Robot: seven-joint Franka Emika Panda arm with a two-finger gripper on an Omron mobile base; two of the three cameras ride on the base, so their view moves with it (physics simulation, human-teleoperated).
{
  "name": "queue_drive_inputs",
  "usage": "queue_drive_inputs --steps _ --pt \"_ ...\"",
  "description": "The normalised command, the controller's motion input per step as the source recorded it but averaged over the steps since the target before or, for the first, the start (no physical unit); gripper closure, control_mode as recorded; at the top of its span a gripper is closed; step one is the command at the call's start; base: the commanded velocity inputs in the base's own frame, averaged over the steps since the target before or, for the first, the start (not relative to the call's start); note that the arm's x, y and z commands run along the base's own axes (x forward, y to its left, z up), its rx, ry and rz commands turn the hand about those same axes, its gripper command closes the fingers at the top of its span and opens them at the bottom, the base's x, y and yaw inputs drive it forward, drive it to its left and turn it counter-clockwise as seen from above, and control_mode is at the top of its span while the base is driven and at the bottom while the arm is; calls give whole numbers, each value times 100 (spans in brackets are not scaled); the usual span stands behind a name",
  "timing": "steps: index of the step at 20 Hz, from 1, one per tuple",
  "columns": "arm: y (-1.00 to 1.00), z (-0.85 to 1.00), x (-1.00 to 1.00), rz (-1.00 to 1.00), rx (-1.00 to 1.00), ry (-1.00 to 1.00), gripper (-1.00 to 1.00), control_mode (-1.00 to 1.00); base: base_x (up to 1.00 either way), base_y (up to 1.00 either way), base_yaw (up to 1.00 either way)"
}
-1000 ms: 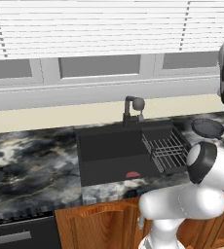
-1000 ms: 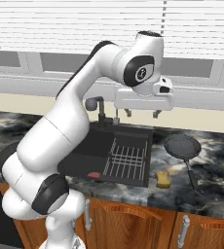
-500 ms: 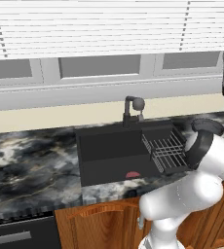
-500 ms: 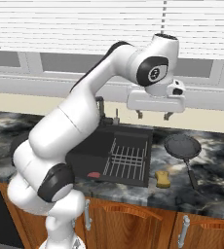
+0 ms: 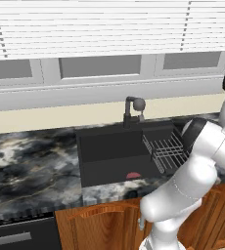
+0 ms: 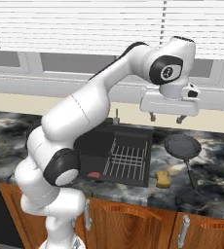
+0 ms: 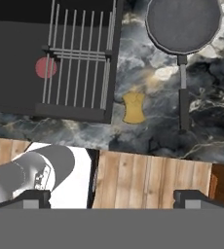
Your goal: Pick the pan and sponge and place them into the sink. Then turn on the water.
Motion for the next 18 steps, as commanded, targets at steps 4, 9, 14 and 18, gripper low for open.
queue_drive_inputs --steps 4,9,14,18 --pt "-40 -6 0 4 4 4 -100 -100 0 0 0" --pt "-33 -12 0 6 2 1 -100 -100 0 0 0" --pt "-23 -18 3 13 0 2 -100 -100 0 0 0" --pt "-22 -16 5 13 0 4 -100 -100 0 0 0"
